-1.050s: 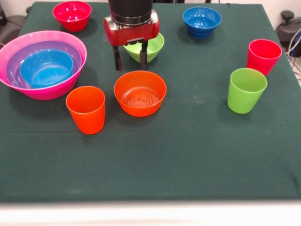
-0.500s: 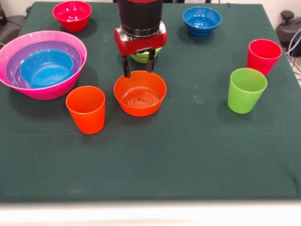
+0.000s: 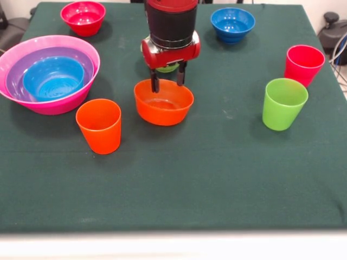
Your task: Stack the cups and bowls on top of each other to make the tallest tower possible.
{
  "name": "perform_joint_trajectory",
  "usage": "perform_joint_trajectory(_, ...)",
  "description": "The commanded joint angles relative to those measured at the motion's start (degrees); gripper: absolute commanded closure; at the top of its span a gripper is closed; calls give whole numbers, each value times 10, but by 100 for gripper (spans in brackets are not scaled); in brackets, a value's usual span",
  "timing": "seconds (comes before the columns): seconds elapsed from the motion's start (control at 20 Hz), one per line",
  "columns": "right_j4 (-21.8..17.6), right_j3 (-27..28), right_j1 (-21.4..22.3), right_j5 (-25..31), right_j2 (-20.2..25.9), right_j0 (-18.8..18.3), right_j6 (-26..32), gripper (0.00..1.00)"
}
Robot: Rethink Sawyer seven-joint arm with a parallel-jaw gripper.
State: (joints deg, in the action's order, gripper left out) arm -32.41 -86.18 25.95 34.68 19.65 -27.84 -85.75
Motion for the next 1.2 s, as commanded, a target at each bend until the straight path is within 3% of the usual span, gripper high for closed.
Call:
perform_joint_trajectory(0.05, 1, 40, -23, -35, -19, 20, -79, 0)
perform_joint_trajectory(0.35, 16, 34, -16, -22, -22, 29, -83, 0)
perform_joint_trajectory(0.75, 51, 4, 41, 38, -18, 30, -61, 0)
perform_joint_trajectory(1.2, 58, 8, 23, 13, -15, 33, -56, 0)
